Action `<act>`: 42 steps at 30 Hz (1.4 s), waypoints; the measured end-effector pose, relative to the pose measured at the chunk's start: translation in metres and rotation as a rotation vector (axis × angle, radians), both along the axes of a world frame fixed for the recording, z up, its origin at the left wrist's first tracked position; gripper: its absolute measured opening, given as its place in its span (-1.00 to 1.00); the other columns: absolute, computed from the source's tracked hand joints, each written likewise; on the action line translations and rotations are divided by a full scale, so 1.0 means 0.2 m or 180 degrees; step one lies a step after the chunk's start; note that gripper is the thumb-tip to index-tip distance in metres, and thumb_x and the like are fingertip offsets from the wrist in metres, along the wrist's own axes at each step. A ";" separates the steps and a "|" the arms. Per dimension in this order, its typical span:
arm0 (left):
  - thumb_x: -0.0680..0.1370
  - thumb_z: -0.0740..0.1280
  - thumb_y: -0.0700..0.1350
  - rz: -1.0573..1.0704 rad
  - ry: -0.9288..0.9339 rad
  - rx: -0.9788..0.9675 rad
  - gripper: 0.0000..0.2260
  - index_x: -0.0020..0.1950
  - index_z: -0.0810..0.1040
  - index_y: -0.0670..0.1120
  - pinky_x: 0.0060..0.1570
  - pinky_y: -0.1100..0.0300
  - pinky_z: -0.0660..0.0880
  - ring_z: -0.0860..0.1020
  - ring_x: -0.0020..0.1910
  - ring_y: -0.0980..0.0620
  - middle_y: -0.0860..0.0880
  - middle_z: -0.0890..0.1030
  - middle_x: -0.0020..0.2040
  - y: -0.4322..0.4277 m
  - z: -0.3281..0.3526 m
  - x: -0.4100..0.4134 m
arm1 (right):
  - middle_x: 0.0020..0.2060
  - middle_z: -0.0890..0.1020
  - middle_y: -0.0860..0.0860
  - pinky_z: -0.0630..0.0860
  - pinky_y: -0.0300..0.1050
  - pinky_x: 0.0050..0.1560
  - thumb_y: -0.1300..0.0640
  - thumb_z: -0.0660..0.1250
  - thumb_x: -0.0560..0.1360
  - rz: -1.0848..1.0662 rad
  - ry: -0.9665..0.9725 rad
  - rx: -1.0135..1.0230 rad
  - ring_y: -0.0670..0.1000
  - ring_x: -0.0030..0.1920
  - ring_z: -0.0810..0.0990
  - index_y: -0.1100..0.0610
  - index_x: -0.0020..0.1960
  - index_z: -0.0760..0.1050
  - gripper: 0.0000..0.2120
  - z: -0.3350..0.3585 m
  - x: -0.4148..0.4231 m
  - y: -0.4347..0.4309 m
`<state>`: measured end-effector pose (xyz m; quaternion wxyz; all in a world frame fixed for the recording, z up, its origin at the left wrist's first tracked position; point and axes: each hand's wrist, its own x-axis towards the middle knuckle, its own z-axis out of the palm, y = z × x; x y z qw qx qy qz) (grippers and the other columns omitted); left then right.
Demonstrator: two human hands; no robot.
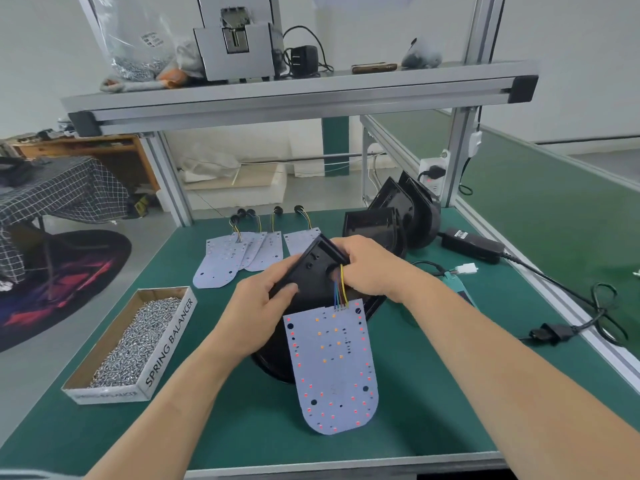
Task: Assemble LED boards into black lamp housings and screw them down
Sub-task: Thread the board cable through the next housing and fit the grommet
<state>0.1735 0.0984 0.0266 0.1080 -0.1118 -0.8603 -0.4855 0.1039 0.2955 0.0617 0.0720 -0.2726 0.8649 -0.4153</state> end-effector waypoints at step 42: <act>0.66 0.18 0.07 0.1230 -0.0645 0.2171 -0.66 -0.17 0.57 -0.08 -0.19 0.21 0.51 0.56 -0.24 0.09 0.04 0.65 -0.18 0.24 -0.15 0.08 | -0.32 0.63 -0.12 0.49 -0.23 -0.34 0.29 0.35 0.54 -0.1311 0.0032 -0.1656 -0.10 -0.48 0.56 -0.34 0.16 0.50 -0.50 -0.20 0.42 0.09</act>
